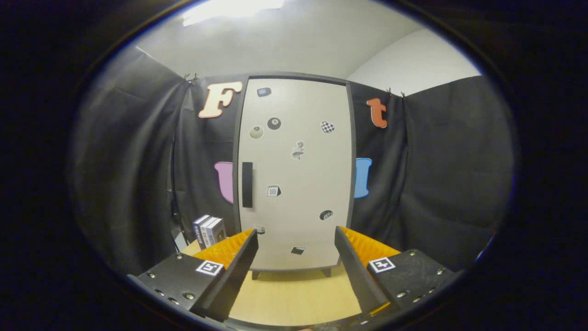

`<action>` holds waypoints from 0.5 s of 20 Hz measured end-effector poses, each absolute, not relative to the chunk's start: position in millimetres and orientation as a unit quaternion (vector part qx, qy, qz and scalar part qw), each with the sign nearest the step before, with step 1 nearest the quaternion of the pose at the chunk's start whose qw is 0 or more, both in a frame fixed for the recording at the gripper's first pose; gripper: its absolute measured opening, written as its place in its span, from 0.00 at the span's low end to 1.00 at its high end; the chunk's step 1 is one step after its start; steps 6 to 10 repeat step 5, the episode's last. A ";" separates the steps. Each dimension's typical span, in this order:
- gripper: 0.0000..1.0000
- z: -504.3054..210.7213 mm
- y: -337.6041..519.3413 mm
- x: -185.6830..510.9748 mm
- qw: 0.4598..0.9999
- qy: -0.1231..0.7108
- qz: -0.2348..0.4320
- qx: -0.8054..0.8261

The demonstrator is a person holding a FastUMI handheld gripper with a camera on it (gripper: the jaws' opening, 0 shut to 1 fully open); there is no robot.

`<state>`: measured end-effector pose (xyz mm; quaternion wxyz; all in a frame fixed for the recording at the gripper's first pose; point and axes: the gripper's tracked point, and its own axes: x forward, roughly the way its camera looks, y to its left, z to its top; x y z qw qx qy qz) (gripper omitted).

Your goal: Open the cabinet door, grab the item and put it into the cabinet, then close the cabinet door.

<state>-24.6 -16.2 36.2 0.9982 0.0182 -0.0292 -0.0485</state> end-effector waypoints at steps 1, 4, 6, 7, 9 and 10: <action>0.99 35.5 -17.4 -32.0 0.998 -0.031 -0.050 0.017; 0.99 31.2 -14.6 -48.5 0.998 -0.027 -0.050 0.015; 0.99 31.2 -12.8 -52.9 0.998 -0.027 -0.048 0.017; 0.99 31.2 -12.8 -52.9 0.998 -0.027 -0.048 0.017; 0.99 31.2 -12.8 -52.9 0.998 -0.027 -0.048 0.017; 0.99 31.2 -12.8 -52.9 0.998 -0.027 -0.048 0.017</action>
